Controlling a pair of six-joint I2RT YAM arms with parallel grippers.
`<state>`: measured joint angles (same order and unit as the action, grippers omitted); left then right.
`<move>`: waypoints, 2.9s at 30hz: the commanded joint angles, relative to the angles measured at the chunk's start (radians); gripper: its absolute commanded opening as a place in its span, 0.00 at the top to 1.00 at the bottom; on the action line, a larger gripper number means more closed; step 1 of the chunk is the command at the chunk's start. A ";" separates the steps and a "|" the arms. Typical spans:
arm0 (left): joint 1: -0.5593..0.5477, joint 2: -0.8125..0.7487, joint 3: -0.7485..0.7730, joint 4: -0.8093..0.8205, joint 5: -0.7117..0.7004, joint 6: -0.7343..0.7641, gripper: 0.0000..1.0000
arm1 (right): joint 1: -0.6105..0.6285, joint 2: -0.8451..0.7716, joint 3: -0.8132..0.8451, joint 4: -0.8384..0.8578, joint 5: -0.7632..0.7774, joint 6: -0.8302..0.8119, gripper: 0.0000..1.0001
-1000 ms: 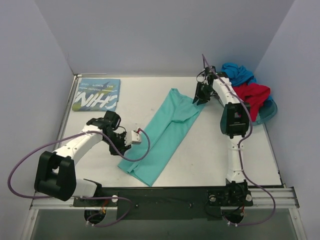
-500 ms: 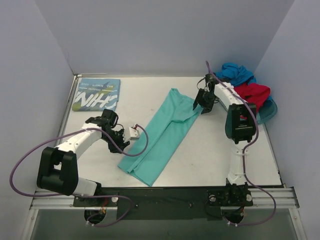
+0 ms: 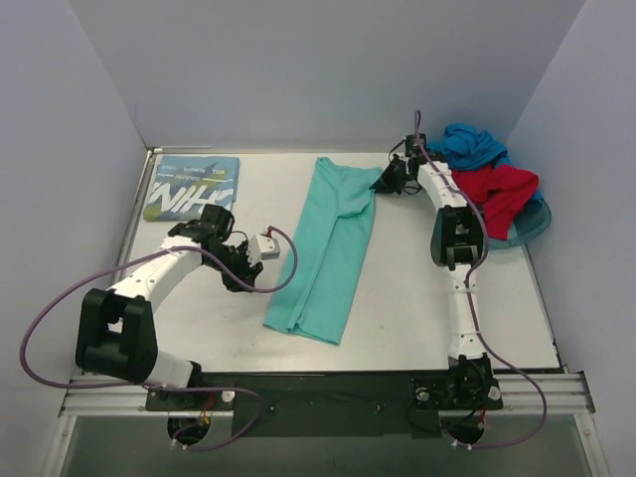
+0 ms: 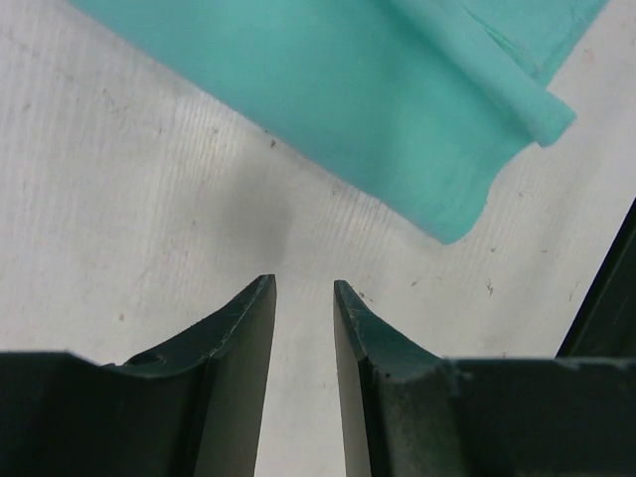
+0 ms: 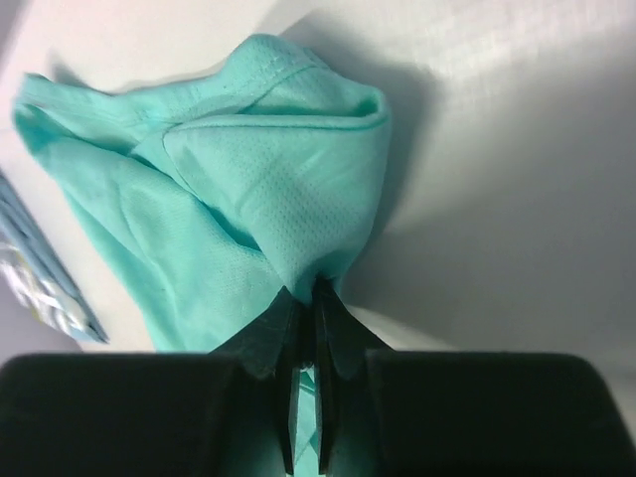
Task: Fold and stack the t-shirts
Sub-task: Rotate the tshirt 85 degrees, then grab the bottom of the folded rectangular tshirt with both arms
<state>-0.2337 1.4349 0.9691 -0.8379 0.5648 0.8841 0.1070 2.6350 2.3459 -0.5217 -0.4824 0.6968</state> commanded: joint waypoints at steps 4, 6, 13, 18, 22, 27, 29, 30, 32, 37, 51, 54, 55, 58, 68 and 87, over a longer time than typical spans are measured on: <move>-0.151 0.039 0.033 0.051 -0.007 0.053 0.60 | -0.009 0.020 0.072 0.301 -0.090 0.130 0.76; -0.161 0.044 0.031 0.048 0.018 0.064 0.60 | 0.000 -0.038 0.018 0.301 -0.093 0.086 0.63; -0.257 0.027 -0.001 0.066 0.007 0.131 0.61 | 0.014 -0.295 -0.218 0.220 -0.021 -0.051 0.50; -0.354 0.022 -0.019 0.186 -0.002 0.052 0.83 | 0.045 -0.498 -0.399 0.175 0.050 -0.106 0.48; -0.407 0.051 -0.102 0.327 -0.036 0.076 0.90 | 0.071 -0.683 -0.627 0.155 0.047 -0.122 0.49; -0.453 0.116 -0.098 0.284 -0.023 0.164 0.90 | 0.103 -0.936 -0.916 0.141 0.041 -0.152 0.50; -0.528 0.130 -0.046 0.261 -0.023 0.158 0.90 | 0.128 -1.010 -1.022 0.126 0.053 -0.171 0.50; -0.547 0.137 -0.030 0.249 -0.028 0.144 0.90 | 0.150 -1.029 -1.086 0.105 0.071 -0.187 0.50; -0.598 0.156 0.017 0.238 -0.025 0.099 0.91 | 0.181 -1.087 -1.178 0.066 0.082 -0.198 0.50; -0.615 0.196 -0.013 0.283 -0.031 0.082 0.91 | 0.263 -1.149 -1.427 0.057 0.067 -0.142 0.51; -0.658 0.243 0.108 0.143 -0.049 0.013 0.75 | 0.365 -1.023 -1.557 0.173 -0.159 -0.091 0.55; -0.635 0.191 0.091 0.059 -0.068 0.091 0.62 | 0.385 -1.011 -1.608 0.173 -0.159 -0.076 0.56; -0.632 0.158 0.089 0.033 -0.065 0.107 0.56 | 0.391 -1.014 -1.617 0.173 -0.166 -0.074 0.56; -0.630 0.096 0.080 0.011 -0.074 0.165 0.35 | 0.402 -1.032 -1.663 0.201 -0.180 -0.071 0.56; -0.532 -0.099 -0.160 0.110 -0.175 0.397 0.32 | 0.427 -1.007 -1.715 0.284 -0.170 -0.011 0.75; -0.644 -0.071 -0.372 0.494 -0.296 0.472 0.58 | 0.416 -1.083 -1.634 0.135 -0.068 -0.025 0.62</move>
<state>-0.8757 1.3579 0.6262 -0.3748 0.2871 1.3251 0.5289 1.5768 0.6792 -0.3218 -0.6556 0.6830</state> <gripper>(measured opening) 0.462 0.368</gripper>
